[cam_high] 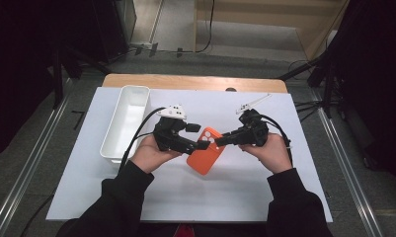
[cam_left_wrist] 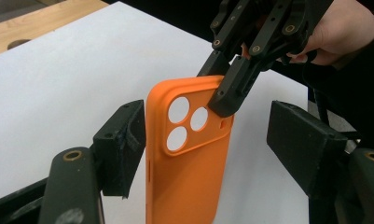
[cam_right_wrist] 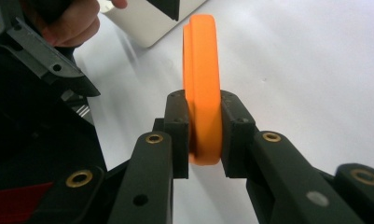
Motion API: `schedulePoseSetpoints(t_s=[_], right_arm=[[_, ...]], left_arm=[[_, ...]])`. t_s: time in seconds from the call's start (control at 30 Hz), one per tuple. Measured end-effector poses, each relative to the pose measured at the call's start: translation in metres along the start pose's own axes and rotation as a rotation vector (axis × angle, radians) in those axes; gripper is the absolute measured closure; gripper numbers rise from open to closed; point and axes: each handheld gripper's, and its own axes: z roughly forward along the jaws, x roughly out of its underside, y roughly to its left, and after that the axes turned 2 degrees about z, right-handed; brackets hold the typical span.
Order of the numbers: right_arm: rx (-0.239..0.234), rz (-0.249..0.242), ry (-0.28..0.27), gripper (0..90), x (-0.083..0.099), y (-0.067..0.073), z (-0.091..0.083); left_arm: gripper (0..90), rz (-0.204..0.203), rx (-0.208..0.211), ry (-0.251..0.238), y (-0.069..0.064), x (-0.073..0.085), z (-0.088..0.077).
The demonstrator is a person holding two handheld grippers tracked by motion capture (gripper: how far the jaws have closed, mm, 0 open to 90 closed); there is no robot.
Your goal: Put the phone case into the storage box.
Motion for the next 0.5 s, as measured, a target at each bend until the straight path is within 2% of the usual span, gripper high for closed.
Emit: schedulePoseSetpoints(t_s=[0.1,0.2,0.33,0.5], right_arm=[[0.015,-0.002,-0.024,74.4,0.0005,0.0,-0.0019],[0.024,0.014,-0.037,74.3,0.0004,-0.0007,-0.004],[0.034,0.031,-0.043,74.3,0.0004,-0.0015,-0.005],[0.051,0.055,-0.057,74.4,0.0002,-0.0022,-0.0059]], left_arm=[[28.6,-0.008,0.0,0.005,0.0013,0.0012,0.0004],[25.0,-0.024,-0.001,0.003,0.0028,0.0028,0.0007],[24.8,-0.032,-0.002,-0.007,0.0034,0.0045,0.0013],[21.0,-0.04,-0.02,-0.009,0.0048,0.0071,0.0013]])
